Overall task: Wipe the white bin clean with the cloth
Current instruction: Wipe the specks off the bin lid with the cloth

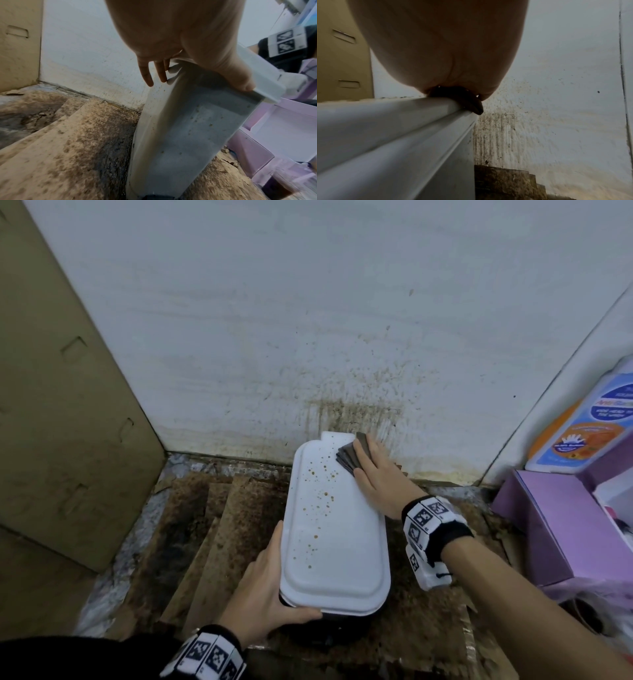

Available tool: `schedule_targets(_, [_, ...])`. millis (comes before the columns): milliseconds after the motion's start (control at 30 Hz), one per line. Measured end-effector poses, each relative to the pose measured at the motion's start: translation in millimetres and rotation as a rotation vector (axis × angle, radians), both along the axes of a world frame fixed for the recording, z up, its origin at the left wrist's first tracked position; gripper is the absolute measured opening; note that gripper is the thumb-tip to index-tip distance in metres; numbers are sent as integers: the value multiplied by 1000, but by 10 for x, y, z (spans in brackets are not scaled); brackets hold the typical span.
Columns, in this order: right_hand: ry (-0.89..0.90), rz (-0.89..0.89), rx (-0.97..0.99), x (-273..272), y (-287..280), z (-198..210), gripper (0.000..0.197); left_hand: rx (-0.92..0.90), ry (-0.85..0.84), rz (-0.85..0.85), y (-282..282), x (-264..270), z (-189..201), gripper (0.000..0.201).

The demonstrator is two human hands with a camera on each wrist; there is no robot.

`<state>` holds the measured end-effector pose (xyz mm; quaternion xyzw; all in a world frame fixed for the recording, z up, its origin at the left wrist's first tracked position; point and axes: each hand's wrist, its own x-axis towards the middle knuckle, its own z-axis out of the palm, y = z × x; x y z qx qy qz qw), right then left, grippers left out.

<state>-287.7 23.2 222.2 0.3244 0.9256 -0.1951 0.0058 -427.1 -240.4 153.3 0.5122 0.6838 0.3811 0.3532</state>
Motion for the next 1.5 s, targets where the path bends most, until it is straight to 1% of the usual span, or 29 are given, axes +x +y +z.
schedule_targets(167, [34,26,-46,343,-521,27,61,-10,15,1,-11,-6,9,140])
schedule_targets(300, [26,17,57,563,-982,11,60,-1,1,4,-14,2,2,140])
schedule_targets(400, [31,11,109,615,-1143,-25,59,22,-15,4,-5,27,64,138])
schedule_targets(467, [25,13,137,581,-1100,-22,59,42,-38,-4,-1,38,98,134])
schedule_targets(533, [5,23,162,499,-965,-17,59,33,-32,1,0,42,115,135])
schedule_targets(633, [-10,32,156,311,-610,-30,59,47,-50,-2,7,46,134,136])
schedule_targets(800, [-76,14,83,-94,88,13,60,52,-51,11,17,51,147,137])
schedule_targets(933, [-103,29,99,-296,310,68,59,84,-74,-7,47,72,243,131])
schedule_targets(1033, [-104,36,125,-357,369,84,58,82,-70,2,44,67,243,133])
schedule_targets(1233, [-56,37,84,-314,356,28,58,89,-55,-3,41,93,271,131])
schedule_targets(1433, [-65,42,216,-33,11,-22,59,51,-14,12,10,86,249,134])
schedule_targets(1500, [-61,36,203,109,-161,-17,58,46,-18,15,4,80,217,134])
